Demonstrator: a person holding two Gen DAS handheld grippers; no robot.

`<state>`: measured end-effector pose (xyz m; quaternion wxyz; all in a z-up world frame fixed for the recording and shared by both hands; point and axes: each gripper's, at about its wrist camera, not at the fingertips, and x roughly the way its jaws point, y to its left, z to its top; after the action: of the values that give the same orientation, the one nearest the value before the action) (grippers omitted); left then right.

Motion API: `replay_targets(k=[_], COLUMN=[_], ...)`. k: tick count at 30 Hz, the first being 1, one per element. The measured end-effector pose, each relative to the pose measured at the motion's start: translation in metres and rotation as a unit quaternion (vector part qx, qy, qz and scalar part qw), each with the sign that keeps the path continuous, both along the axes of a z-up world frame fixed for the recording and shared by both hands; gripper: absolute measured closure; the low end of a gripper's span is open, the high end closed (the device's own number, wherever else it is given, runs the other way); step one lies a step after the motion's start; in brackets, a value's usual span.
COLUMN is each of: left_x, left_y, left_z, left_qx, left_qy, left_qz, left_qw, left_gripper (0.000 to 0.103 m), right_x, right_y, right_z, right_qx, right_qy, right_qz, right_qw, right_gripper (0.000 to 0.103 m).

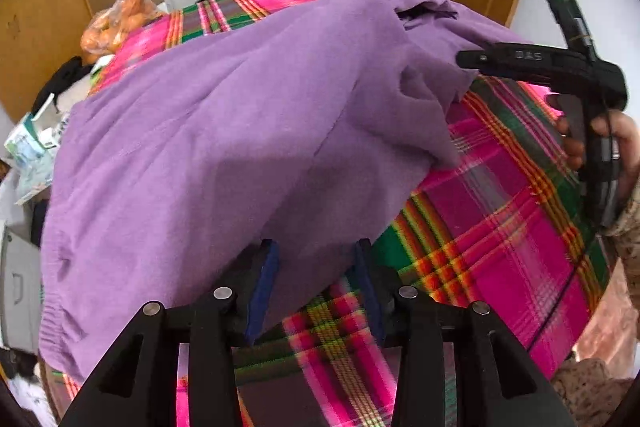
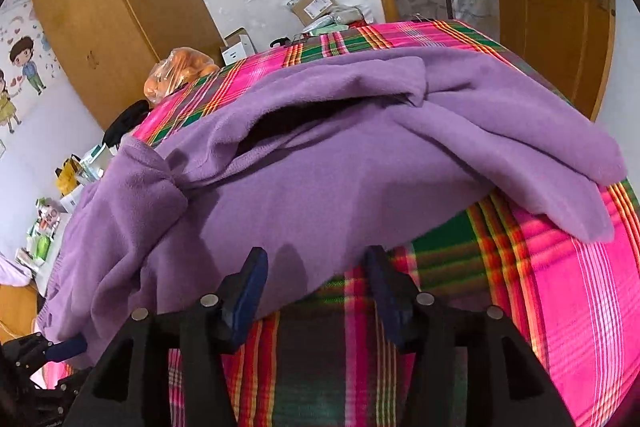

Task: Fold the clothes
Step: 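Grasp the garment edge with the left gripper while the right gripper grasps nearby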

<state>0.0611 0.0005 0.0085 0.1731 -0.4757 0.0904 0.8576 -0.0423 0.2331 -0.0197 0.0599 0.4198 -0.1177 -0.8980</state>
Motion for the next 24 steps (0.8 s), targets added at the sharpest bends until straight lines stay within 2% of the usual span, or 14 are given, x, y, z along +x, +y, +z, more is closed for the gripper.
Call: replay_targets(k=[5,11,13,16,18,19,21,23,24], left_x=[0.000,-0.005,-0.005,-0.010,-0.010,-0.010,-0.009,-0.008,-0.009], left_y=[0.011,0.020,0.021,0.022,0.022,0.022,0.023,0.022,0.021], left_z=[-0.002,-0.002,-0.002,-0.002,-0.002,-0.003,-0.002,-0.002,-0.001], left_qx=[-0.003,-0.012,-0.013,-0.011,-0.012,-0.013,-0.012,-0.015,-0.017], left_qy=[0.007,0.016,0.016,0.015,0.018,0.020,0.025,0.030,0.033], left_qz=[-0.021,-0.019,-0.018,-0.016,-0.014,-0.013,-0.012,-0.010,-0.005], left_qw=[0.9997,0.9996,0.9996,0.9997,0.9997,0.9996,0.9995,0.9994,0.9993], left_gripper=[0.050,0.049,0.049,0.049,0.049,0.050,0.057,0.080,0.085], right_x=[-0.005,-0.010,-0.012,-0.015,-0.016,-0.016,-0.016,-0.015,-0.014], right_y=[-0.007,-0.011,-0.012,-0.012,-0.009,-0.006,-0.002,0.000,0.000], right_z=[0.001,0.000,0.000,0.000,0.000,-0.001,-0.001,-0.001,-0.001], right_qx=[0.017,0.023,0.033,0.049,0.053,0.050,0.042,0.037,0.036], right_qy=[0.003,0.004,0.003,0.000,-0.002,-0.003,-0.003,-0.002,-0.001], right_qz=[0.007,0.009,0.003,-0.009,-0.017,-0.019,-0.022,-0.022,-0.021], right_qw=[1.000,1.000,0.999,0.999,0.998,0.999,0.999,0.999,0.999], right_gripper=[0.047,0.046,0.052,0.068,0.083,0.085,0.091,0.095,0.096])
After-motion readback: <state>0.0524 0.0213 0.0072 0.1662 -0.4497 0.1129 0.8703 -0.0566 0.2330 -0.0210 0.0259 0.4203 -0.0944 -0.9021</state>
